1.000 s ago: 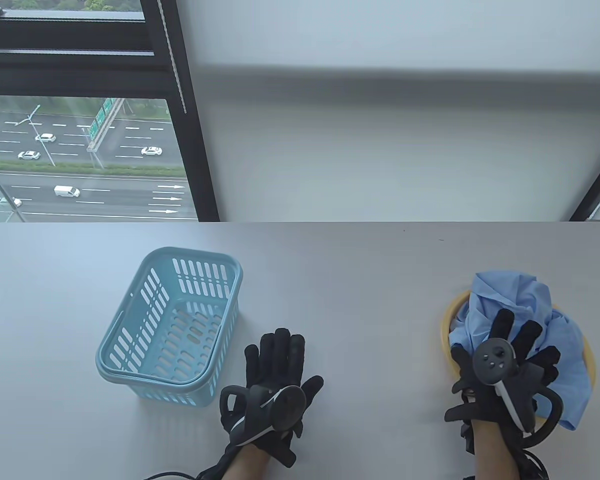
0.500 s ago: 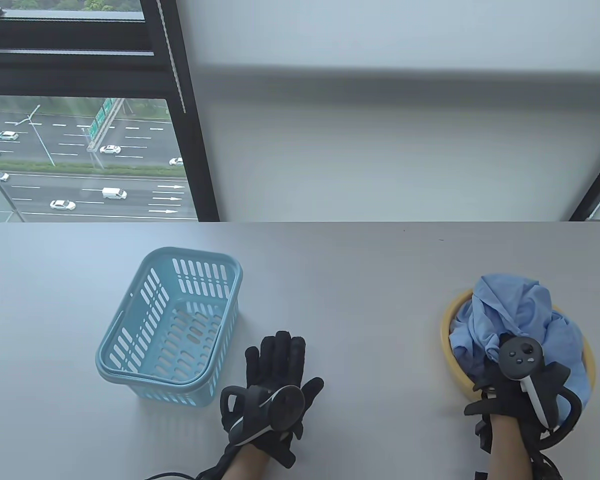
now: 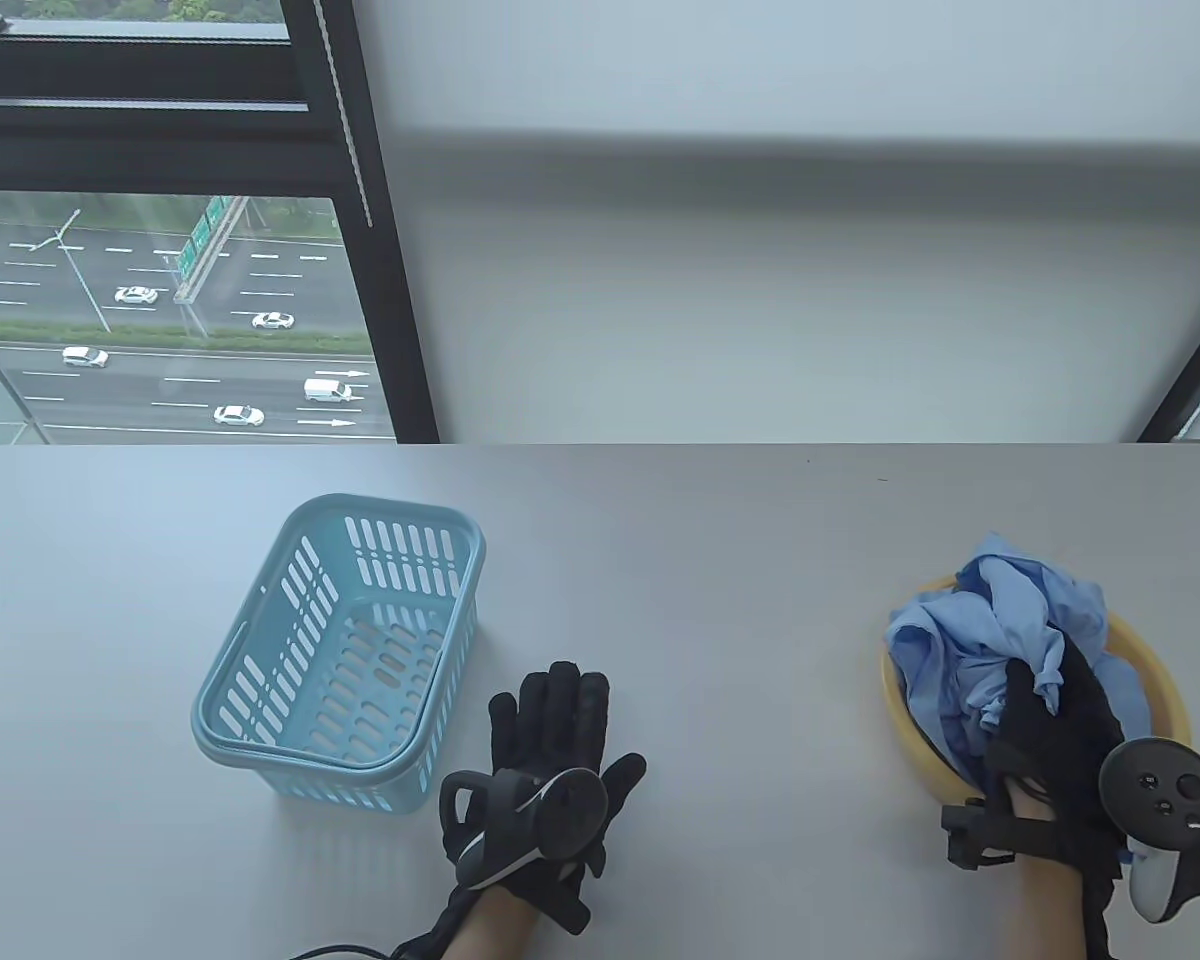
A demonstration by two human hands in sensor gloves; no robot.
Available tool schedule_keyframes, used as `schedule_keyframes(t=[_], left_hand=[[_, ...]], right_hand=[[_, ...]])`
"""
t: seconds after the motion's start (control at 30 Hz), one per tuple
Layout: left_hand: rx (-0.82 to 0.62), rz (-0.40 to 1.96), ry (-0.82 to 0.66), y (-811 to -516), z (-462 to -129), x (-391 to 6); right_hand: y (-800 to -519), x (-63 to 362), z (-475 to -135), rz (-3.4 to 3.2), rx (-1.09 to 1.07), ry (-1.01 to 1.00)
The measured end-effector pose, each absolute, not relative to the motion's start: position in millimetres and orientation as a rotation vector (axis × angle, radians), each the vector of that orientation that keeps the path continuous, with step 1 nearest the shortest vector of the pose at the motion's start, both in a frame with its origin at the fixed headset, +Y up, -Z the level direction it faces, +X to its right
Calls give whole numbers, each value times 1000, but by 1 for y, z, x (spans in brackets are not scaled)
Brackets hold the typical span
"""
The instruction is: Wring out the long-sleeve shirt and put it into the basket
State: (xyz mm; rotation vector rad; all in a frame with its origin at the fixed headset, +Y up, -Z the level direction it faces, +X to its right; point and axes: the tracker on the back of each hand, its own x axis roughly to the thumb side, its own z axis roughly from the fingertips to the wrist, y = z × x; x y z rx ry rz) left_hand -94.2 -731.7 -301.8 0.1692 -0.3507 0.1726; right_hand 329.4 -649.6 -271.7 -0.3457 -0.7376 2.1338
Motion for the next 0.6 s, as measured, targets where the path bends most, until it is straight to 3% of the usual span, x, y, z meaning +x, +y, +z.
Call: schedule_keyframes(t=[0.37,0.6], left_hand=[[186,221,-354,-729,-302,-97],[280,464,-368,-715,-297,-111]], right_hand=[[-612,295,-251,1823,161,-977],[-599,254,-249,1736,529,-834]])
